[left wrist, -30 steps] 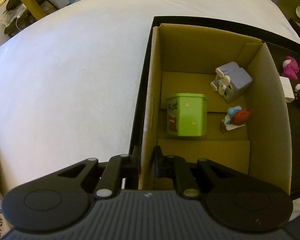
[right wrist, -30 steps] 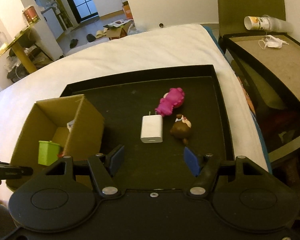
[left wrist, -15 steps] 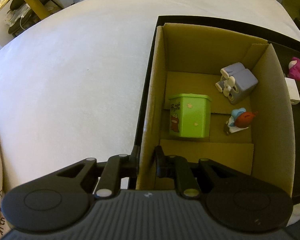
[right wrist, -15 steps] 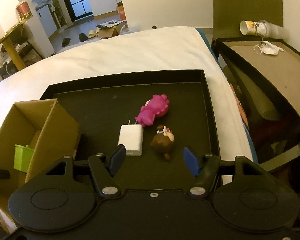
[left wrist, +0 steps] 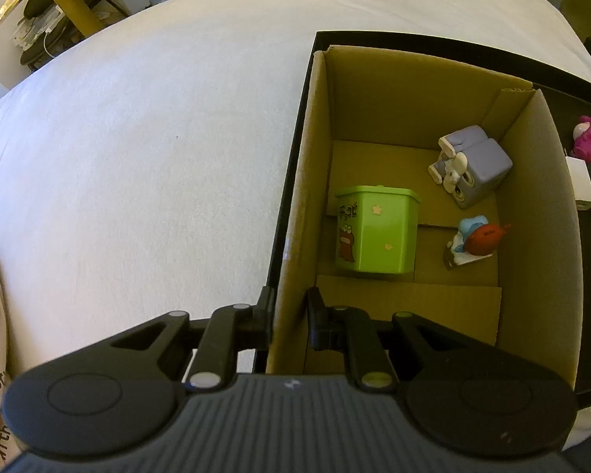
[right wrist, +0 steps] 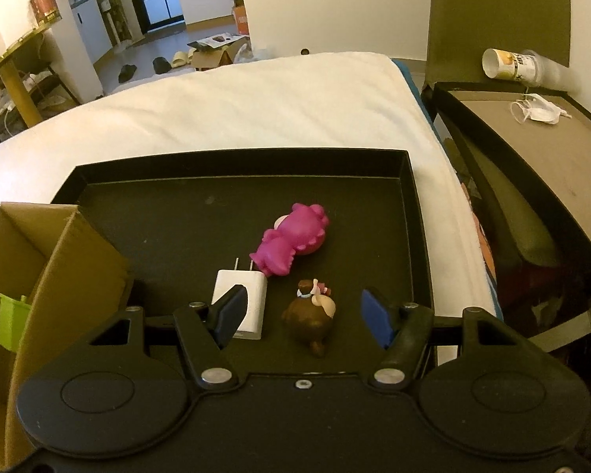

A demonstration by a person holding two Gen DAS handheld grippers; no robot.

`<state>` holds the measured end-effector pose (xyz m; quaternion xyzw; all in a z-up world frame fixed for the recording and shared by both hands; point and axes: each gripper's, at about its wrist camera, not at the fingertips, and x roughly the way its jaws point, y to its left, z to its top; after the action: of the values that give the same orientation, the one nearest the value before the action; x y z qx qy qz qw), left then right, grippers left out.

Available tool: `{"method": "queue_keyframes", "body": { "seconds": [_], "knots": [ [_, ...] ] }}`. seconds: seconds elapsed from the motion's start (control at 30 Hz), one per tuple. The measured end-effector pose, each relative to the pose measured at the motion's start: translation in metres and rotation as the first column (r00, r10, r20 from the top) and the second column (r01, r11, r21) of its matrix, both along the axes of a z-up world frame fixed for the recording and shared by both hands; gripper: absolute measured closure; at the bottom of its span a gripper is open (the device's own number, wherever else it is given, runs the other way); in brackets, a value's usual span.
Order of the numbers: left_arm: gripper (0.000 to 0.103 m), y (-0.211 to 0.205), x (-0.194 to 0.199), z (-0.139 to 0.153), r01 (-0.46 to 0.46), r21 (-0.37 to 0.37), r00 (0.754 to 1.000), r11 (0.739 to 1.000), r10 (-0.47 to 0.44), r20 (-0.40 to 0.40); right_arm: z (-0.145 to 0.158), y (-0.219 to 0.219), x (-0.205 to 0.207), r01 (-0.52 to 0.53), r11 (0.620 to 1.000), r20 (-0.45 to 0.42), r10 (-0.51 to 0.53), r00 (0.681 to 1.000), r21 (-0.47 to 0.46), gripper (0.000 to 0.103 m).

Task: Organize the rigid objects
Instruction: 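Grasp the small brown figure with the right gripper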

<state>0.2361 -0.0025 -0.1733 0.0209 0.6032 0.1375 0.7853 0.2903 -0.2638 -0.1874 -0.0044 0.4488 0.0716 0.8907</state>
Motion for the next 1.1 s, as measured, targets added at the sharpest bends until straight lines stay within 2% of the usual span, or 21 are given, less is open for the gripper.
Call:
{"method": "queue_keyframes", "body": {
  "seconds": [0.27, 0.33, 0.4, 0.6, 0.77, 0.83, 0.9, 1.1],
  "knots": [
    [0.087, 0.0, 0.0, 0.0, -0.002, -0.001, 1.0, 1.0, 0.002, 0.0, -0.008, 0.007, 0.01, -0.027, 0.998, -0.009, 0.026, 1.0, -0.056, 0.04],
    [0.087, 0.0, 0.0, 0.001, -0.001, -0.001, 1.0, 1.0, 0.001, 0.001, -0.009, 0.009, 0.013, -0.037, 0.997, -0.015, 0.036, 0.999, -0.064, 0.049],
    [0.088, 0.0, 0.0, 0.0, 0.001, 0.0, 1.0, 1.0, -0.001, 0.001, -0.01, 0.01, 0.015, -0.043, 0.996, -0.031, 0.041, 0.999, -0.072, 0.079],
    [0.088, 0.0, 0.0, 0.0, 0.003, 0.0, 1.0, 1.0, -0.003, 0.001, -0.005, 0.016, 0.007, -0.068, 0.993, -0.026, 0.066, 0.998, -0.095, 0.092],
    [0.088, -0.001, -0.001, 0.0, 0.012, 0.0, 1.0, 1.0, -0.012, 0.0, -0.005, 0.017, 0.004, -0.073, 0.993, -0.028, 0.07, 0.997, -0.098, 0.092],
    [0.088, -0.001, -0.001, 0.001, 0.013, -0.002, 1.0, 1.0, -0.013, 0.001, -0.004, 0.017, 0.005, -0.061, 0.992, -0.021, 0.059, 0.998, -0.108, 0.087],
    [0.088, 0.001, 0.0, 0.0, 0.009, -0.008, 1.0, 1.0, -0.009, 0.002, -0.004, 0.019, 0.006, -0.053, 0.99, -0.006, 0.053, 0.999, -0.127, 0.063],
    [0.088, 0.002, 0.001, -0.001, 0.009, -0.006, 1.0, 1.0, -0.009, -0.001, -0.012, 0.022, 0.014, -0.049, 0.989, -0.033, 0.044, 0.998, -0.142, 0.058]
  ]
}}
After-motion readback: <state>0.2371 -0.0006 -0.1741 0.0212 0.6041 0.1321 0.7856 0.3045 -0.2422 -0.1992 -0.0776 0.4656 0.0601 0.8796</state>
